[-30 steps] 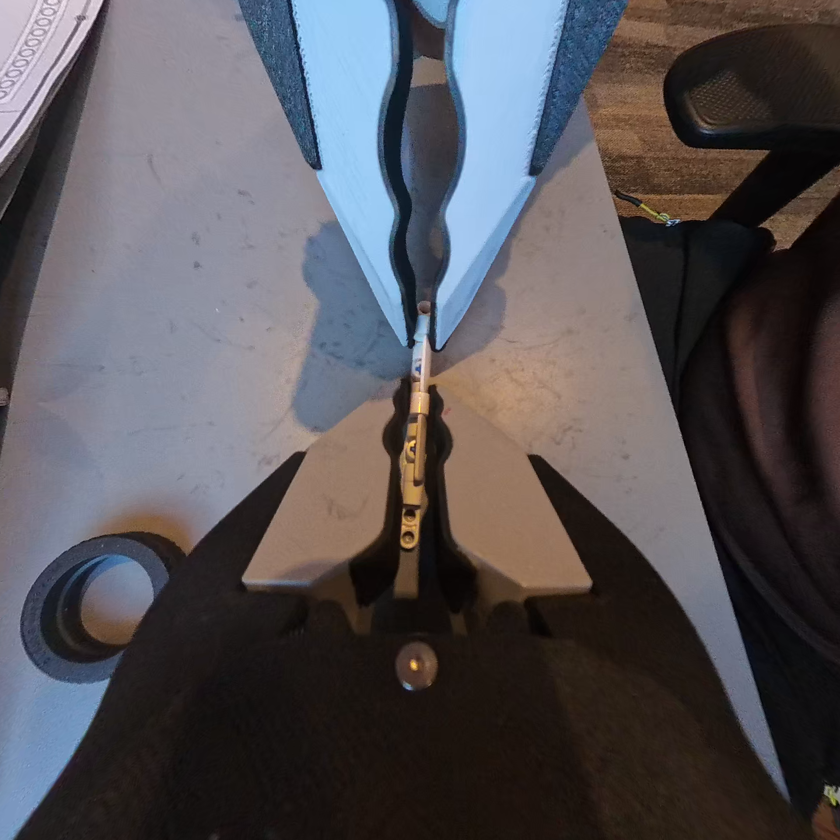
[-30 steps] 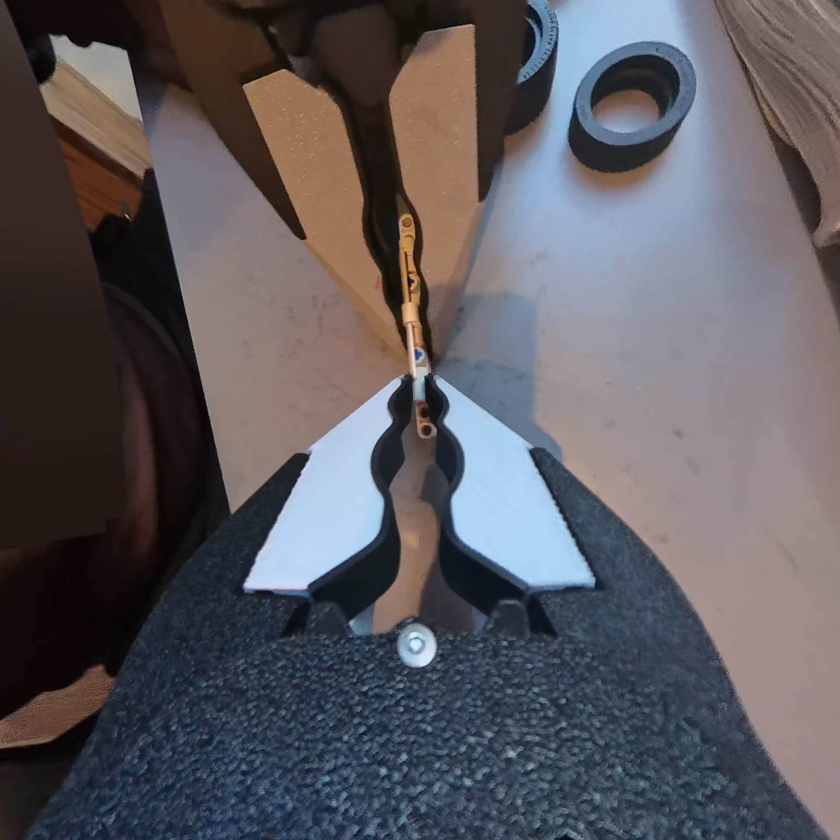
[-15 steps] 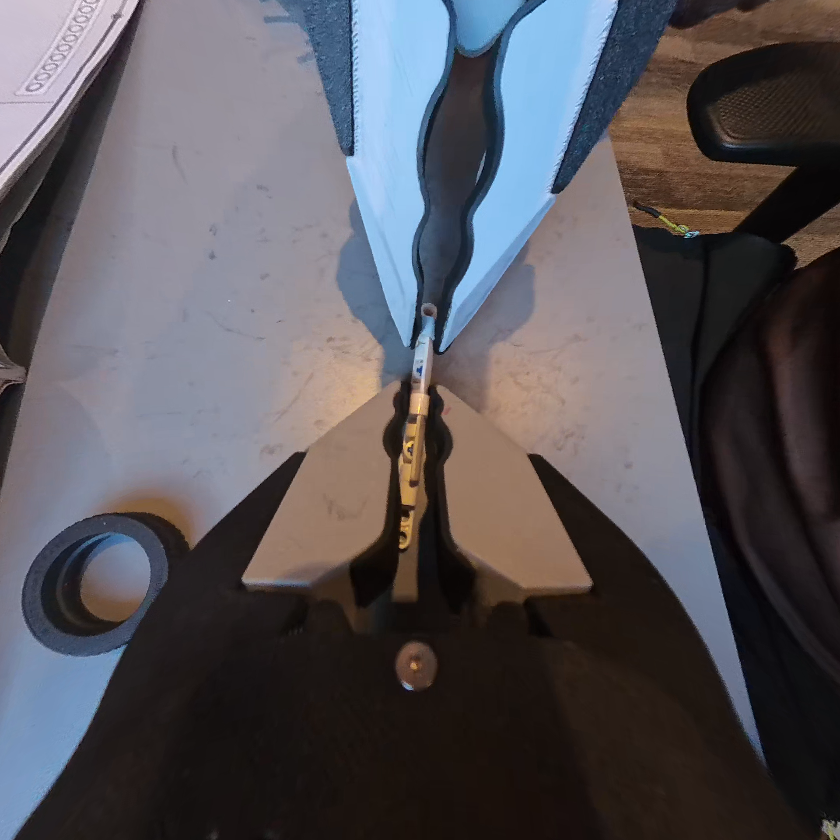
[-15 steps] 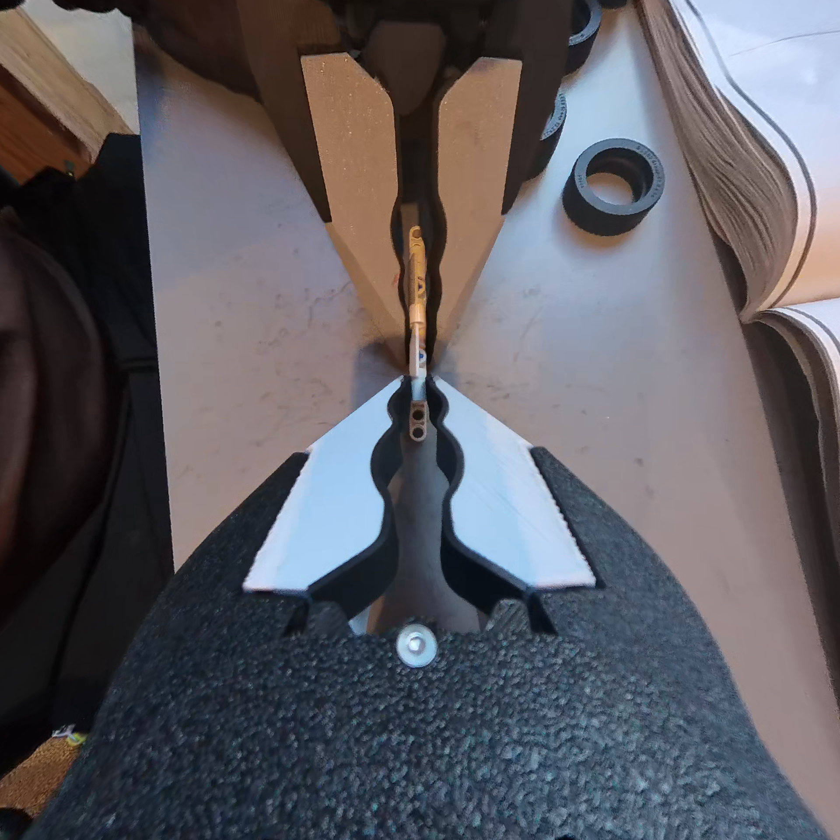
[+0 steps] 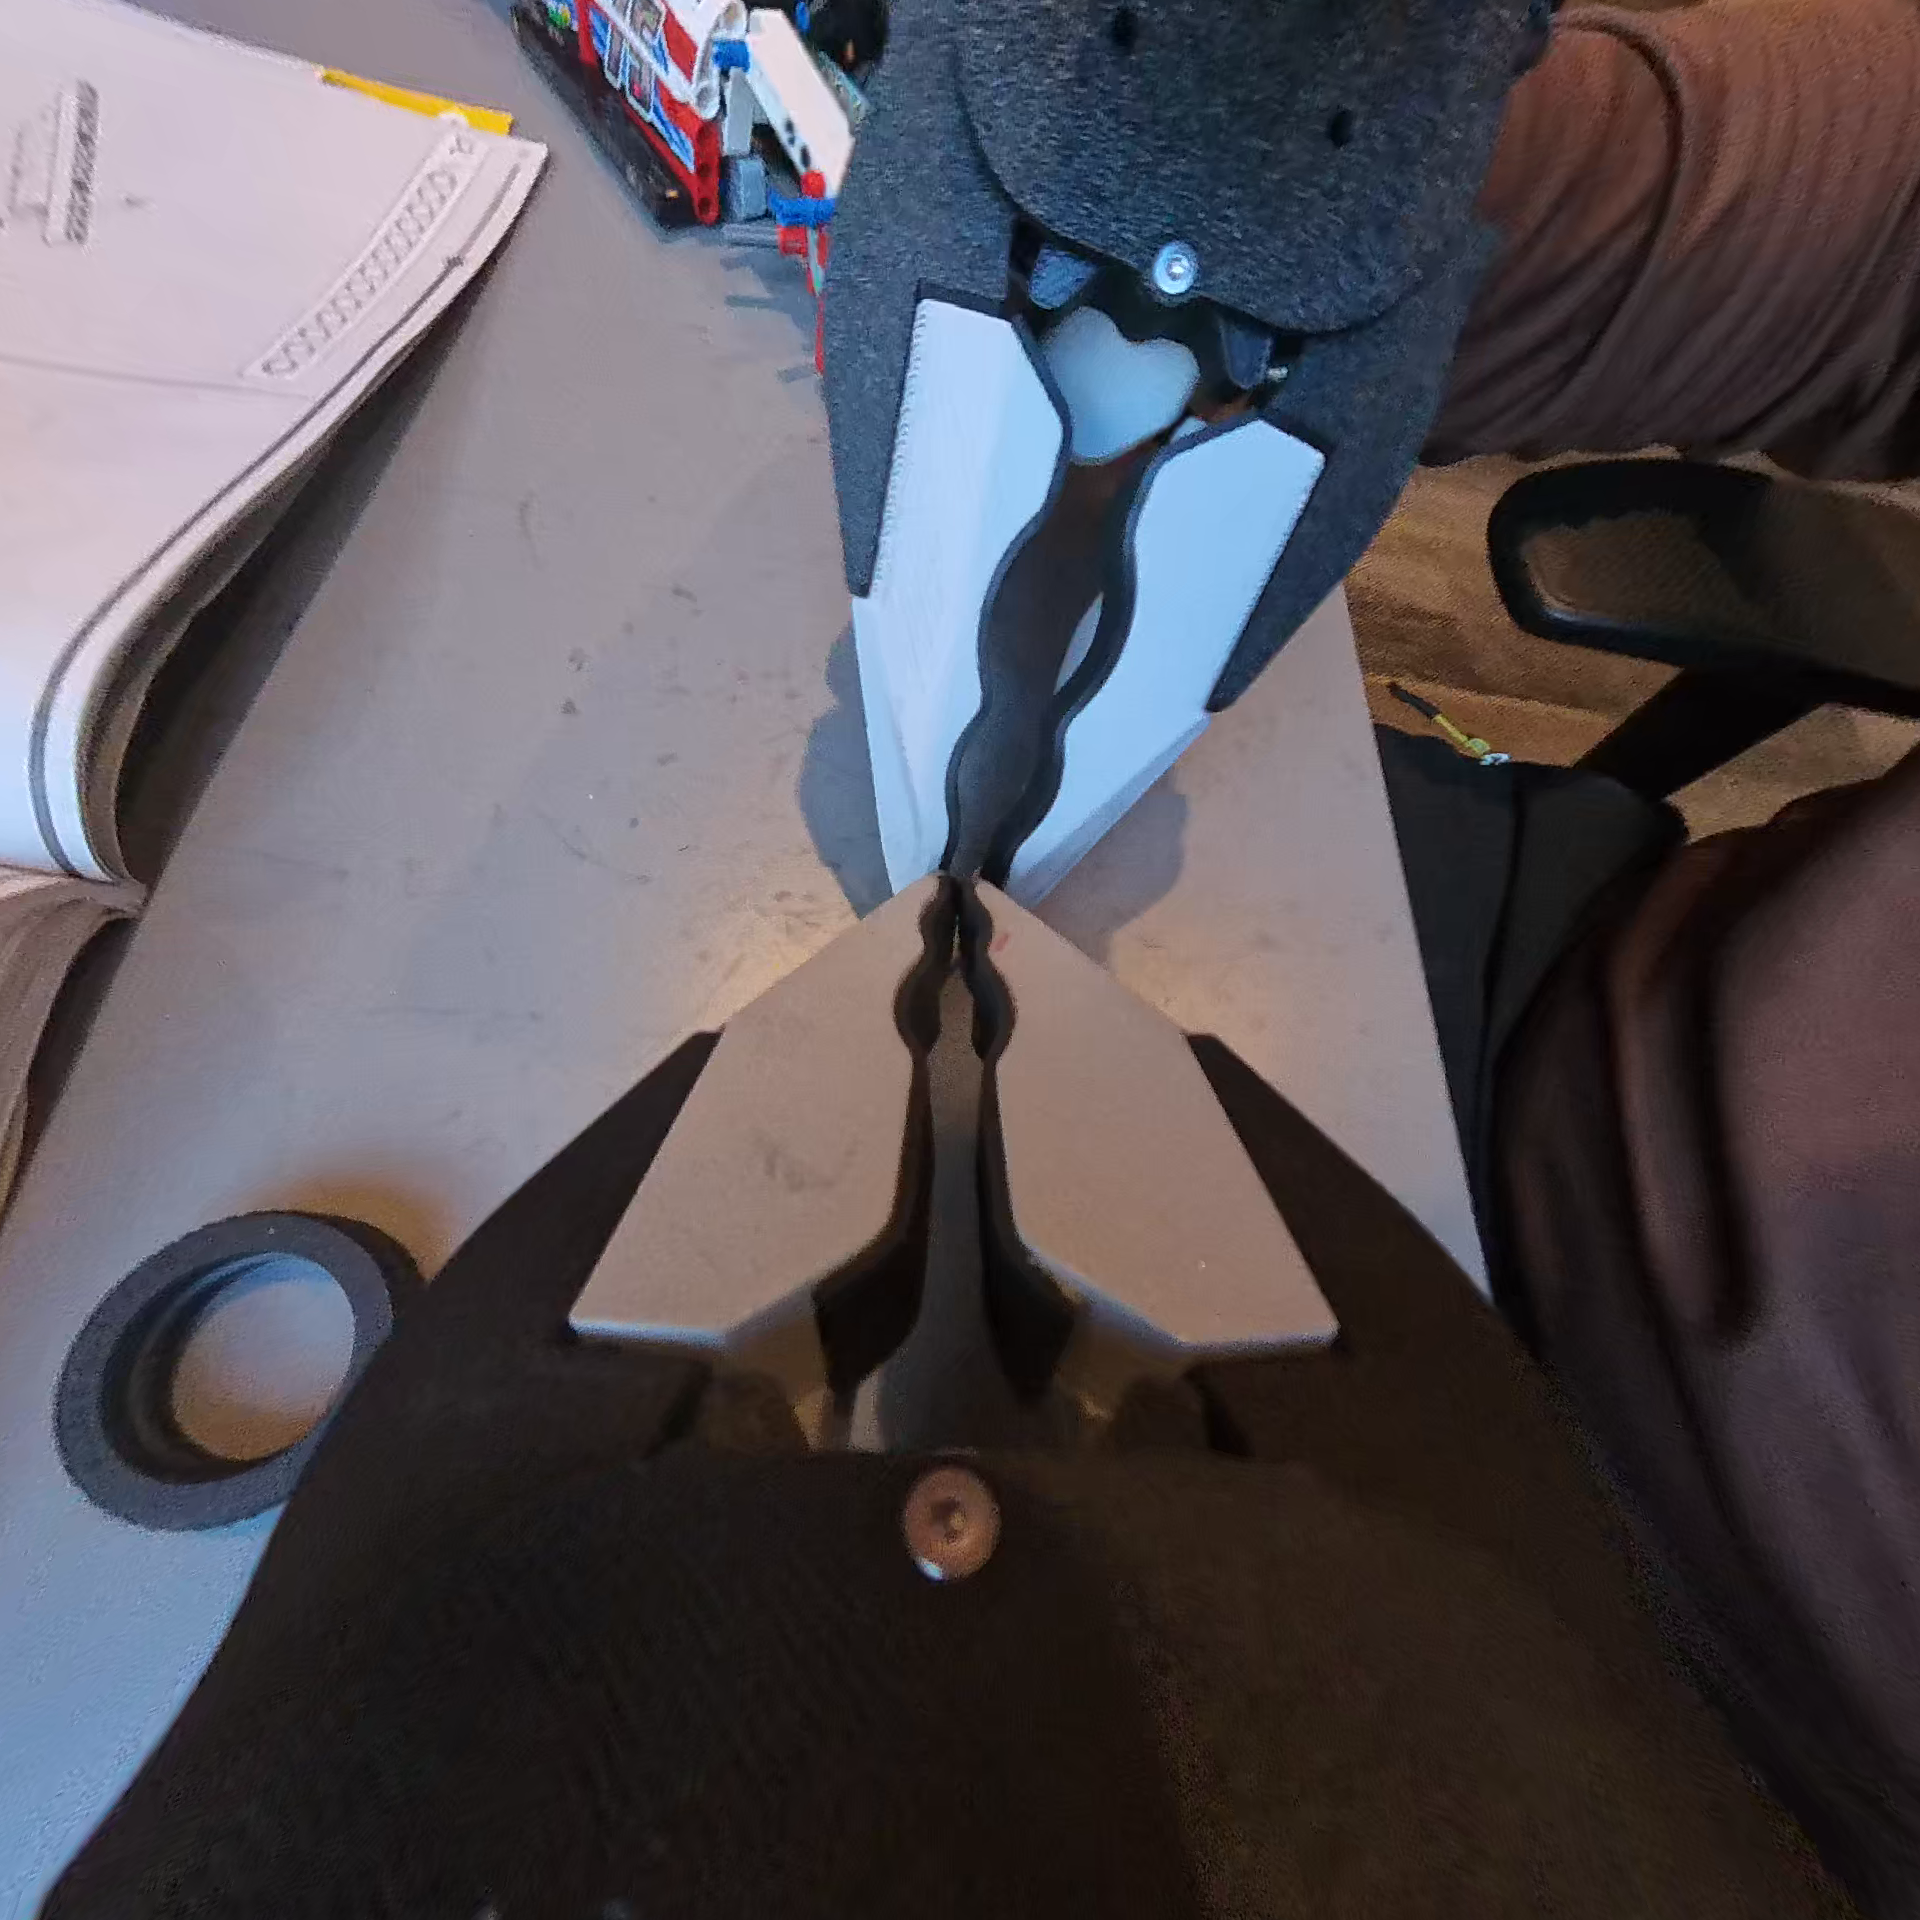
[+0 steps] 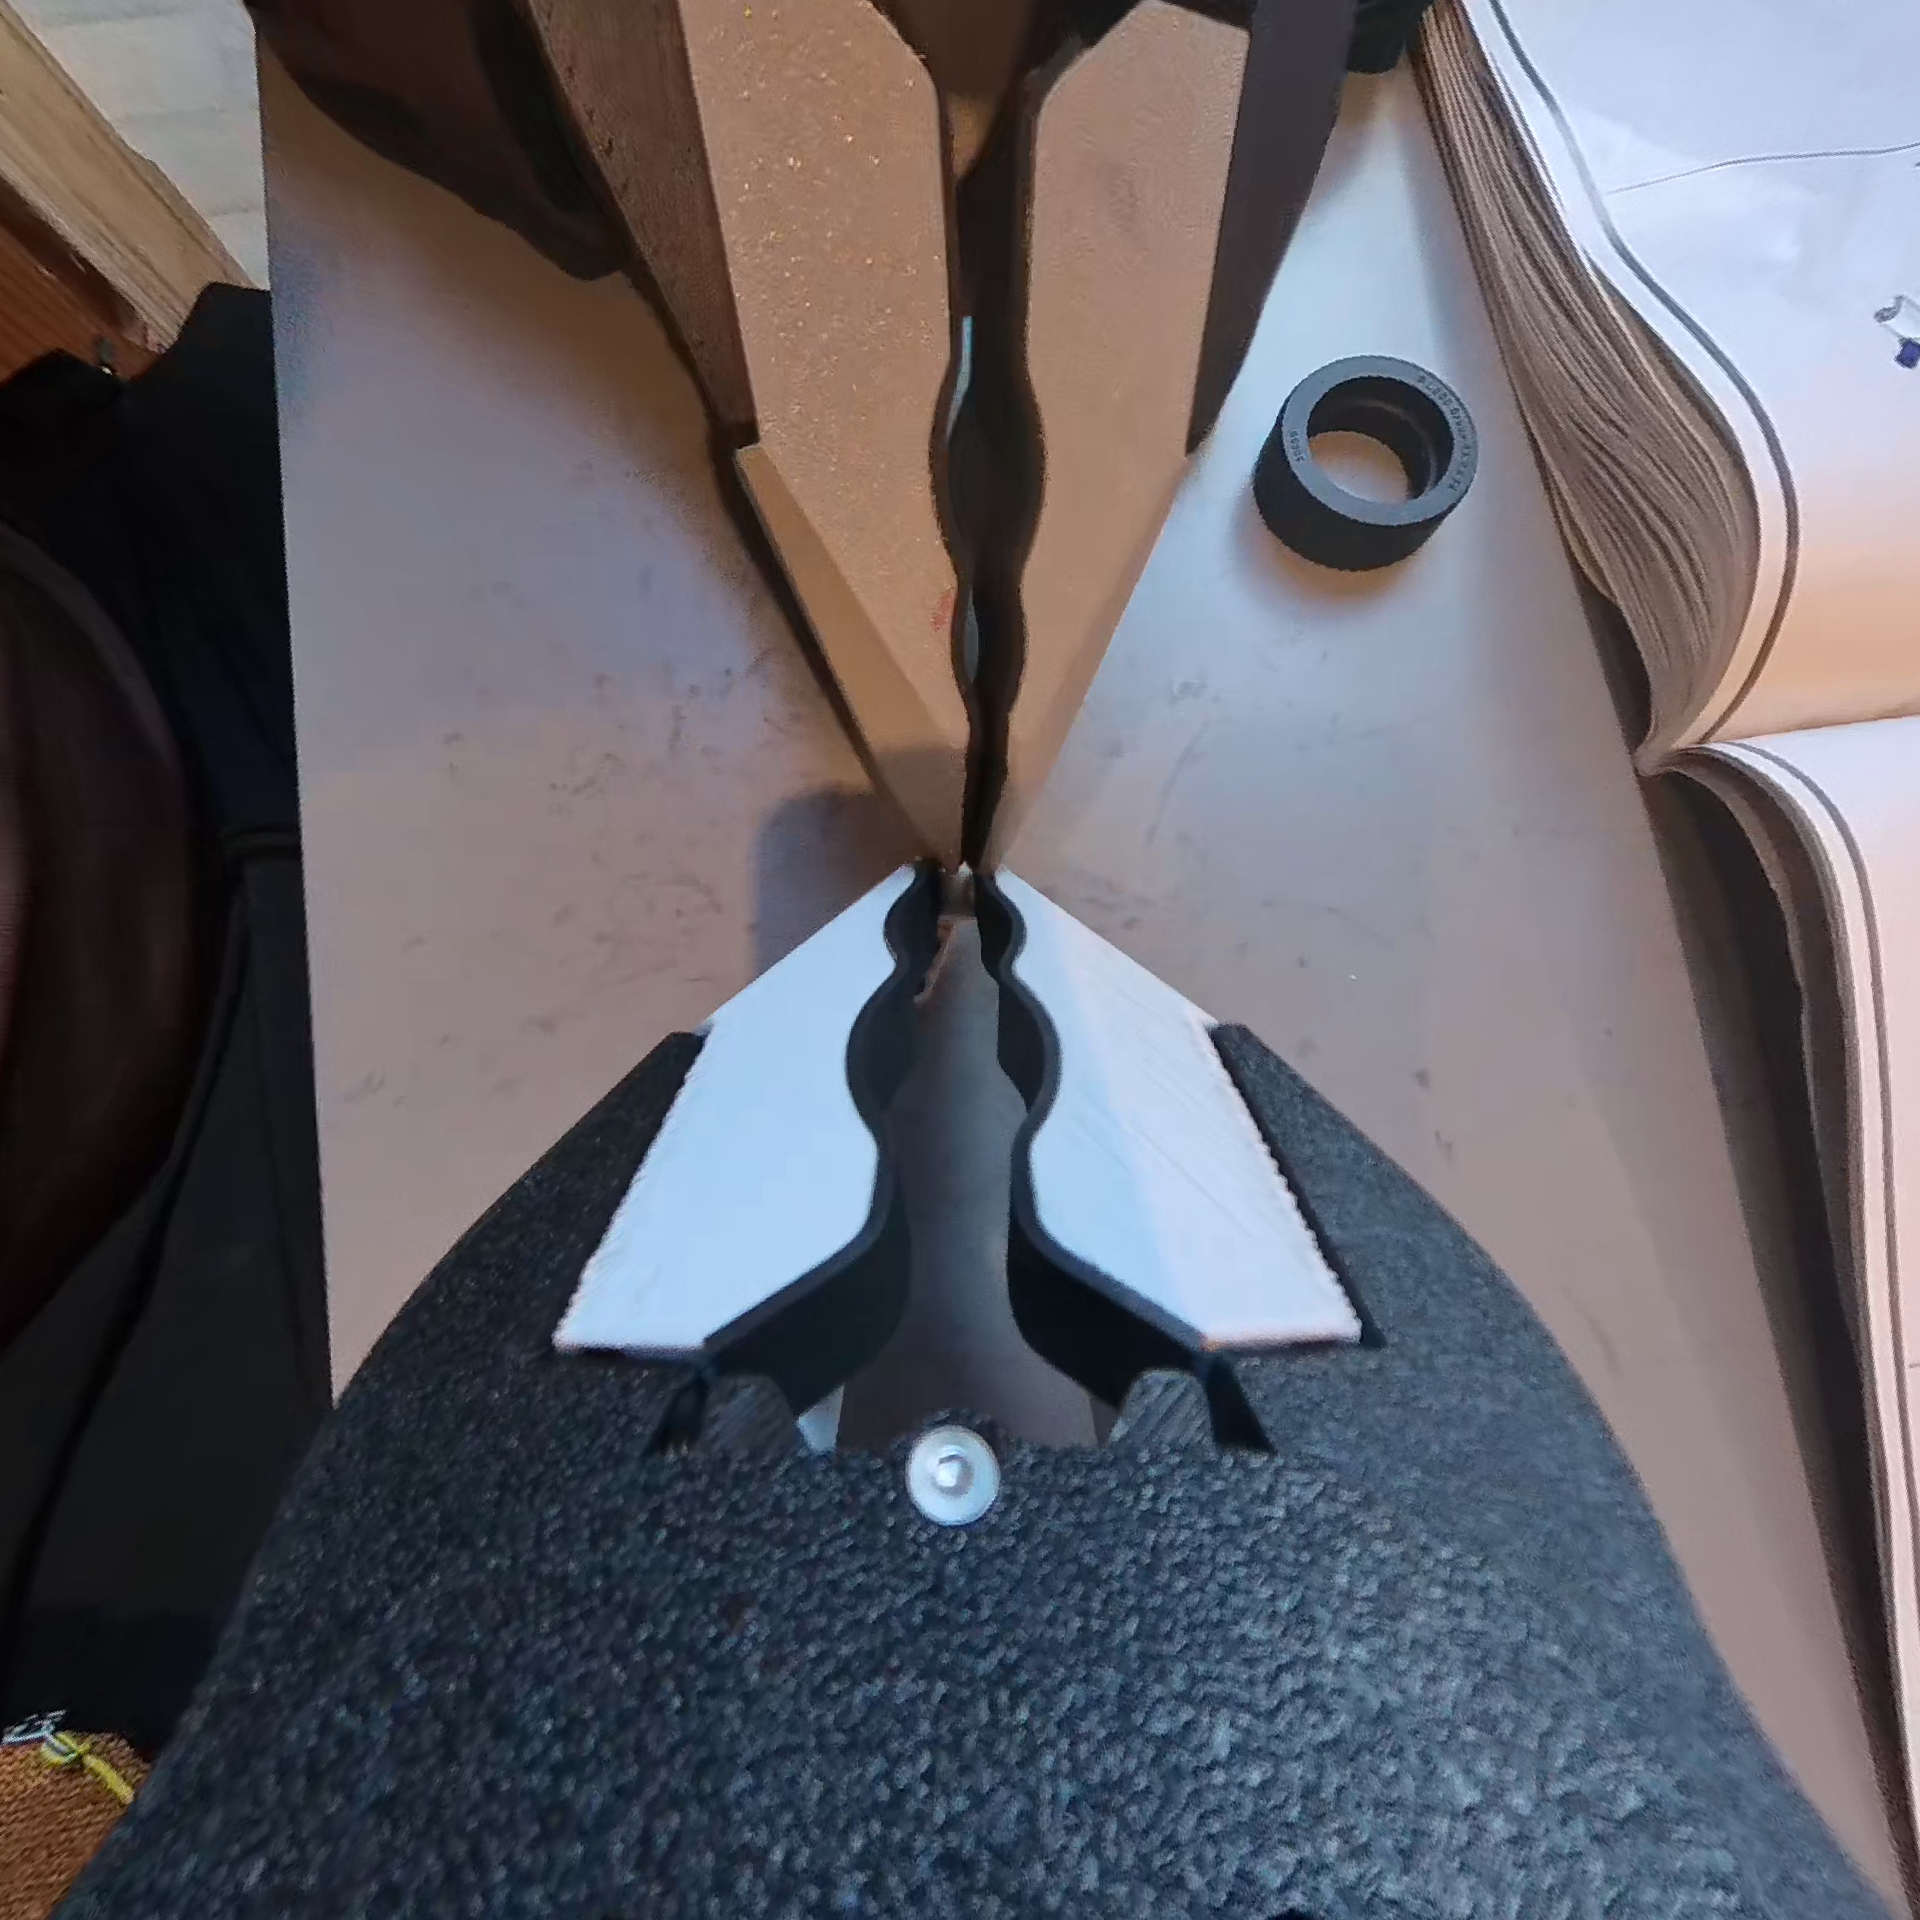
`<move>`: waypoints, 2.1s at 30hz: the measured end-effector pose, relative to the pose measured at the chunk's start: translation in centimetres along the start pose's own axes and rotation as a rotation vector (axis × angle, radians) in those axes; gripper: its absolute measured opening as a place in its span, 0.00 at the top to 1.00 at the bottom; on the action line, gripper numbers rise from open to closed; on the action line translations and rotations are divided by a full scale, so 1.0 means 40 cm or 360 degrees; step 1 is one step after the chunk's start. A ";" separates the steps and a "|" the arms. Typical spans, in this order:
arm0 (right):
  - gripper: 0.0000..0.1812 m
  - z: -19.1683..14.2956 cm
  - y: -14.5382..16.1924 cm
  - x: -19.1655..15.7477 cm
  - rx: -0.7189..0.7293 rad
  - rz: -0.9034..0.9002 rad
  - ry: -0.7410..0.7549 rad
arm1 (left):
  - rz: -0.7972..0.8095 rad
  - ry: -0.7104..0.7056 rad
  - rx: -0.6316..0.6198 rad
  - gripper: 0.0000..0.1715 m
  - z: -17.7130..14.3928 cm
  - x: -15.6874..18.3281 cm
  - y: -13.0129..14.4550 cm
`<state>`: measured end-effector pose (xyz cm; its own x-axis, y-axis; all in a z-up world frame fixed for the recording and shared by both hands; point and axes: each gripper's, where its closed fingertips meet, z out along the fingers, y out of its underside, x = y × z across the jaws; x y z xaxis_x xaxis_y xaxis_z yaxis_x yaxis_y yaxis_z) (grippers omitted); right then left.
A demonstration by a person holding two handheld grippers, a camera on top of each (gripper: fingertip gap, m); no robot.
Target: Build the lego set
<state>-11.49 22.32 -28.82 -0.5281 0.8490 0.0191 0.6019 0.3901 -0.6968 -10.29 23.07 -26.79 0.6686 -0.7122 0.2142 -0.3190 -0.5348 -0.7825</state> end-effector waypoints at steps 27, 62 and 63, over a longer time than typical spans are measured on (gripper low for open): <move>0.96 0.001 0.010 -0.006 0.0098 0.0177 0.0133 | 0.0205 -0.0062 -0.0148 1.00 0.007 -0.001 0.019; 0.86 -0.162 0.103 -0.014 0.0253 0.0550 0.0559 | 0.0053 -0.0433 -0.0382 0.94 -0.110 0.058 0.183; 0.86 -0.160 0.098 -0.016 0.0264 0.0540 0.0559 | 0.0057 -0.0465 -0.0355 0.94 -0.120 0.063 0.182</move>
<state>-4.97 25.58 -26.98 -0.0692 0.9976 -0.0077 0.5862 0.0344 -0.8094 -14.14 15.20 -29.13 0.8077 -0.5895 -0.0126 -0.4628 -0.6206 -0.6330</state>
